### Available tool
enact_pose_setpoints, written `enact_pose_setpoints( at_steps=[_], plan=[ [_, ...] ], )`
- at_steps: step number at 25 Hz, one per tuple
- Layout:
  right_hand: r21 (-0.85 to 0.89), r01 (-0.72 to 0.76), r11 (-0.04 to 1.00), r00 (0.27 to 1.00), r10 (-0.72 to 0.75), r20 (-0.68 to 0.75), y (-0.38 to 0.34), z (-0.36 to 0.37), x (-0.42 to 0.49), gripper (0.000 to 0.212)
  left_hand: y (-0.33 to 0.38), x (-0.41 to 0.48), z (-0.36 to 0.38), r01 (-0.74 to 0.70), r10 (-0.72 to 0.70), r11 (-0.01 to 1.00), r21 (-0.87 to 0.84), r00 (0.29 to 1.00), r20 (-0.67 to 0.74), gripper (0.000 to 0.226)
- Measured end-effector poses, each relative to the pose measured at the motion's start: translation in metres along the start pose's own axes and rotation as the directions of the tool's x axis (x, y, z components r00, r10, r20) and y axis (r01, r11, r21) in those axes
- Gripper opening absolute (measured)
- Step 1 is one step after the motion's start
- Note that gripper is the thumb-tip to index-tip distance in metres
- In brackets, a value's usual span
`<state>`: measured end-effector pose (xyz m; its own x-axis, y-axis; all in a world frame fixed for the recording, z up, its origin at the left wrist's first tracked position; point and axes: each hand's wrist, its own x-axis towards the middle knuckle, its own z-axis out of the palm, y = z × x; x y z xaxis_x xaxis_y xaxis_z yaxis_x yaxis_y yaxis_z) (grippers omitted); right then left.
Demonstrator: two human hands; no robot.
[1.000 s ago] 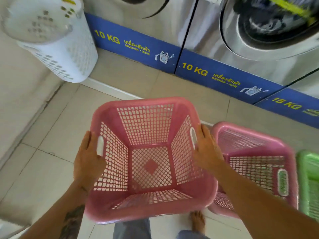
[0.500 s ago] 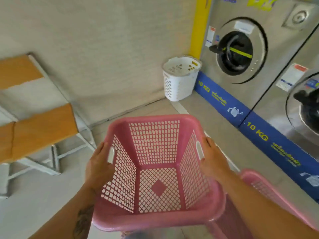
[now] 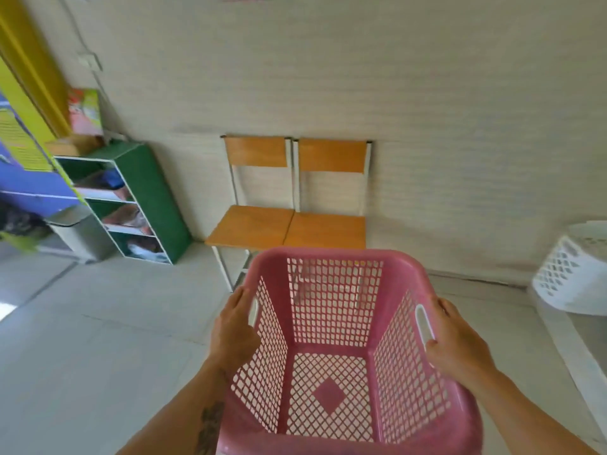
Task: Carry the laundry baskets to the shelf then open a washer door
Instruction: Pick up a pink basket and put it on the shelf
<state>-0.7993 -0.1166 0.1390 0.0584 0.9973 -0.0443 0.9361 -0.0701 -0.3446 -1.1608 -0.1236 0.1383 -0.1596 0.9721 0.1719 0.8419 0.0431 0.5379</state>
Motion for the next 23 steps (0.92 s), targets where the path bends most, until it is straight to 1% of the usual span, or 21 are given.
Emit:
enact_pose_setpoints(
  at_steps=[2,4,6,9,13,16,19,23],
  plan=[
    [0.005,0.055,0.998,0.998,-0.055,-0.003,-0.064,0.021,0.020,0.084,-0.057,0.014,-0.038,0.027,-0.027,1.000,0.016,0.999,-0.039,0.085],
    [0.011,0.115,0.993,0.993,-0.115,0.000,-0.123,0.042,0.038,0.084,-0.106,0.032,-0.076,0.044,-0.042,0.999,0.030,0.996,-0.073,0.083],
    [0.030,0.154,0.988,0.988,-0.154,-0.004,-0.177,0.056,0.057,0.077,-0.143,0.052,-0.110,0.065,-0.059,0.996,0.058,0.993,-0.106,0.083],
    [0.026,0.225,0.974,0.974,-0.225,0.008,-0.253,0.070,0.093,0.076,-0.195,0.085,-0.146,0.113,-0.096,0.987,0.112,0.984,-0.149,0.083],
    [0.045,0.306,0.951,0.952,-0.307,0.013,-0.339,0.102,0.172,0.062,-0.258,0.148,-0.181,0.183,-0.153,0.975,0.130,0.965,-0.212,0.078],
    [0.068,0.362,0.930,0.931,-0.364,0.022,-0.401,0.128,0.247,0.069,-0.304,0.211,-0.200,0.226,-0.186,0.963,0.149,0.952,-0.244,0.079],
    [0.100,0.406,0.909,0.910,-0.411,0.044,-0.466,0.150,0.318,0.068,-0.358,0.280,-0.216,0.268,-0.219,0.945,0.185,0.944,-0.248,0.081],
    [0.130,0.414,0.901,0.900,-0.427,0.091,-0.549,0.177,0.393,0.077,-0.420,0.360,-0.242,0.316,-0.252,0.920,0.233,0.931,-0.265,0.080]
  ],
)
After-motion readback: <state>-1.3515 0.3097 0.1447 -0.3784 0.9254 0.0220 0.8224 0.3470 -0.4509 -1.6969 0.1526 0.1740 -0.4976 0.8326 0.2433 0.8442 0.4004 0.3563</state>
